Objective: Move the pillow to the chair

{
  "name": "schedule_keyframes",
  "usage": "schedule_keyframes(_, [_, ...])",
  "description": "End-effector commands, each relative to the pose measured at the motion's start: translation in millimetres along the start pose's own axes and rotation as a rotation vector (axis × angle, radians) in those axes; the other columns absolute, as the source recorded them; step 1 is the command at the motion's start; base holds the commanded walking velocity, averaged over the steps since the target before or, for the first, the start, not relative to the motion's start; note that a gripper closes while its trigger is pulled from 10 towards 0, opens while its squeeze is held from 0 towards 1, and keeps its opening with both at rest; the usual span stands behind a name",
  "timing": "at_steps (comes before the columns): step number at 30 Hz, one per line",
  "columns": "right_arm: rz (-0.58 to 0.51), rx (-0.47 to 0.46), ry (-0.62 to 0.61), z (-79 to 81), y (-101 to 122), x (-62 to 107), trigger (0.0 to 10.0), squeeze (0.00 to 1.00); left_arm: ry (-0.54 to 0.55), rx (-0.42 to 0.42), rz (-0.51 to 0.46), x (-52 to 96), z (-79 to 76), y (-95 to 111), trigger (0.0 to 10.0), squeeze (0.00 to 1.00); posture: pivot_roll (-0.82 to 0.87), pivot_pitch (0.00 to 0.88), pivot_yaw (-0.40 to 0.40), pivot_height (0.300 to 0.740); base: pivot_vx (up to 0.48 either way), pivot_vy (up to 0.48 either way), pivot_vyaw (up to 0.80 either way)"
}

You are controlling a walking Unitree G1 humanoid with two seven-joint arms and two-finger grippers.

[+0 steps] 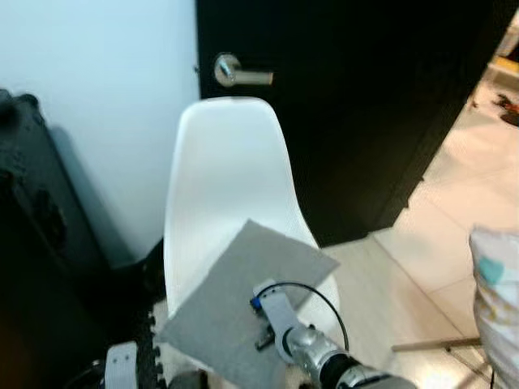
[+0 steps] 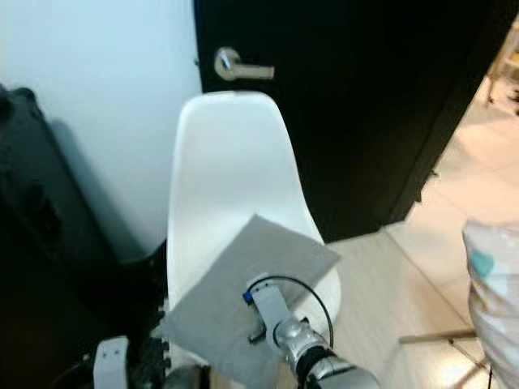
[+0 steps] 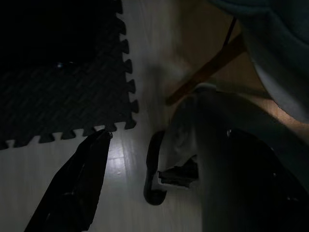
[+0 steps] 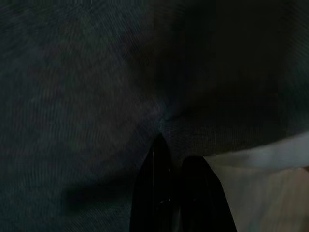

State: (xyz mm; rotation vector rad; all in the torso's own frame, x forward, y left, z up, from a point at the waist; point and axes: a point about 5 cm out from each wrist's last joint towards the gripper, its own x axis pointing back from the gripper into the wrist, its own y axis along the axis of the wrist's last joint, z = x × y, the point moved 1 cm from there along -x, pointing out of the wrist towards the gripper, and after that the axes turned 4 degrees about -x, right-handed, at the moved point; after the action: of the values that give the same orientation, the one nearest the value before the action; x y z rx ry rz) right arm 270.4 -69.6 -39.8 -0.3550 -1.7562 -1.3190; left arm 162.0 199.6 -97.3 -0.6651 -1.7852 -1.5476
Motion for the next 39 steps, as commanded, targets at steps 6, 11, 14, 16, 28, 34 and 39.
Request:
schedule_keyframes(6, [-0.072,0.034,0.065,16.2,17,-0.9,10.0,0.00,-0.080,0.002,0.156,8.6,-23.7,-40,10.0,0.00,0.13,0.098,-0.141,0.625,0.000,0.000,0.00])
schedule_keyframes(11, [-0.073,0.035,0.057,15.2,17,-0.9,10.0,0.00,-0.076,0.006,0.157,8.7,-23.4,-40,10.0,0.00,0.13,0.106,-0.143,0.625,0.000,0.000,0.00])
schedule_keyframes(14, [-0.078,0.026,0.051,14.6,18,-0.8,10.0,0.00,-0.076,0.006,0.157,8.7,-23.2,-40,10.0,0.00,0.13,0.110,-0.144,0.625,0.000,0.000,0.00])
schedule_keyframes(16, [-0.090,0.026,0.028,13.4,20,-0.8,10.0,0.00,-0.076,0.006,0.157,8.6,-23.2,-40,10.0,0.00,0.13,0.115,-0.144,0.625,0.000,0.000,0.00])
schedule_keyframes(28, [-0.226,-0.210,-0.127,0.4,66,4.2,10.0,0.00,-0.081,-0.008,0.152,9.8,-24.1,-42,10.0,0.00,0.14,0.184,-0.136,0.625,0.000,0.000,0.00])
schedule_keyframes(34, [-0.327,-0.228,-0.127,-1.6,96,10.1,10.0,0.00,-0.084,-0.019,0.144,12.9,-24.8,-47,10.0,0.00,0.16,0.242,-0.138,0.625,0.000,0.000,0.00])
schedule_keyframes(39, [-0.331,-0.301,-0.094,1.5,99,10.4,10.0,0.52,-0.090,-0.017,0.145,15.2,-26.7,-52,10.0,0.00,0.16,0.267,-0.143,0.625,0.000,0.000,0.00])
